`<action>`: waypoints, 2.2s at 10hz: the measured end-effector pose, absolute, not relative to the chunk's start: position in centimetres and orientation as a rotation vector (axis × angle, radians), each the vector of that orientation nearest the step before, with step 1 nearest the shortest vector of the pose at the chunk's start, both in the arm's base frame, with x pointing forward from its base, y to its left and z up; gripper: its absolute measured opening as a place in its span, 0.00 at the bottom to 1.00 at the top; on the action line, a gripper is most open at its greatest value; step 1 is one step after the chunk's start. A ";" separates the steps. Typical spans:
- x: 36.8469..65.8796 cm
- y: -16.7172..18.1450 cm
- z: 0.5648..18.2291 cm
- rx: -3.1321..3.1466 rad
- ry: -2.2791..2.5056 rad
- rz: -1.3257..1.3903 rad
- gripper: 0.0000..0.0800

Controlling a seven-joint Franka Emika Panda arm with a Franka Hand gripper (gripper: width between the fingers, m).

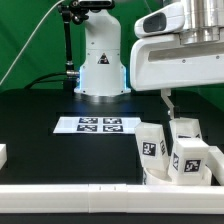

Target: Assemble stool

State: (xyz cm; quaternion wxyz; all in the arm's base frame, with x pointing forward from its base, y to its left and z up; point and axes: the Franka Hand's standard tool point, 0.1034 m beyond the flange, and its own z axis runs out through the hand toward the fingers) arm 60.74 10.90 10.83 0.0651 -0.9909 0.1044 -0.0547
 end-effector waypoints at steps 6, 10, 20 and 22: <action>61.0 10.8 10.7 -3.021 0.173 -0.114 0.81; 61.3 10.0 10.6 -3.060 -0.485 -0.178 0.81; 60.5 9.9 9.4 -2.861 -1.377 -0.127 0.81; 60.3 9.9 8.9 -2.861 -1.378 -0.116 0.81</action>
Offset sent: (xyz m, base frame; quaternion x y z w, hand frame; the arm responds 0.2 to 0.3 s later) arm -0.0030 0.0016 -0.0018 -0.0255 0.0304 -0.1410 0.9892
